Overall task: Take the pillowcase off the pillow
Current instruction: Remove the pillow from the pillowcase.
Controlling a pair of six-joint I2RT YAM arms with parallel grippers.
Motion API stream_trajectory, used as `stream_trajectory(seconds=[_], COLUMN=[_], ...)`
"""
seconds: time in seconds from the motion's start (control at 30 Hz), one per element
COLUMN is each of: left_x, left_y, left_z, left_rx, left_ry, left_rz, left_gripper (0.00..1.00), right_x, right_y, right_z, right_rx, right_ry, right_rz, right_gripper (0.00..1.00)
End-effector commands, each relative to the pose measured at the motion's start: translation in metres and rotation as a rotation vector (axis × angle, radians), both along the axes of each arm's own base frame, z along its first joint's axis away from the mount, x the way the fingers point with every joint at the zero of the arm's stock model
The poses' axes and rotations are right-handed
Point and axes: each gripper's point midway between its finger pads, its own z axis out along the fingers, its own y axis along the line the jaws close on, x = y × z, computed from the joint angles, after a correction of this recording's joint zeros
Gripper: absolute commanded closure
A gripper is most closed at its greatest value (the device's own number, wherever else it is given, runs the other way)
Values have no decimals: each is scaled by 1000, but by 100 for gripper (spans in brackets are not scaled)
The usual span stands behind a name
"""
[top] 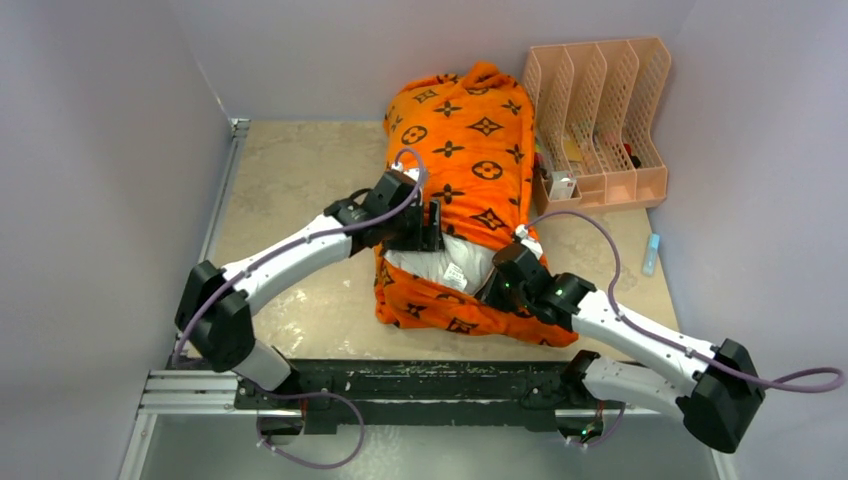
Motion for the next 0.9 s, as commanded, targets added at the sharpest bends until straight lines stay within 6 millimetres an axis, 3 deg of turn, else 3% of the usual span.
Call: stream_trajectory(seconds=[0.0, 0.13, 0.3, 0.4, 0.57, 0.63, 0.7, 0.77, 0.8, 0.83, 0.87], left_x=[-14, -31, -47, -71, -99, -92, -80, -81, -84, -91, -97], left_y=[19, 48, 43, 37, -3, 7, 19, 20, 14, 3, -9], left_z=[-4, -20, -22, -44, -77, -94, -121, -150, -162, -172, -178], left_rx=[110, 197, 185, 278, 229, 329, 426, 505, 499, 460, 400], left_ry=[-105, -102, -85, -14, 69, 45, 36, 81, 99, 137, 161], left_rz=[83, 169, 142, 66, -48, -4, 31, -4, -29, -64, -92], left_gripper=[27, 24, 22, 21, 19, 19, 18, 18, 23, 39, 66], right_x=[-23, -20, -16, -11, -5, -3, -1, -1, 0, 0, -1], right_y=[-21, -19, -13, -8, 1, 3, 4, 4, 2, -1, -3], right_z=[-26, -22, -18, -13, -6, -1, 2, 6, 8, 10, 12], right_rx=[-122, -139, -129, -115, -89, -95, -95, -87, -88, -93, -93], right_ry=[76, 79, 62, 45, 19, 14, 10, -1, -8, -13, -15], right_rz=[58, 73, 95, 99, 119, 132, 132, 128, 121, 109, 97], right_gripper=[100, 100, 100, 100, 100, 100, 100, 100, 100, 100, 100])
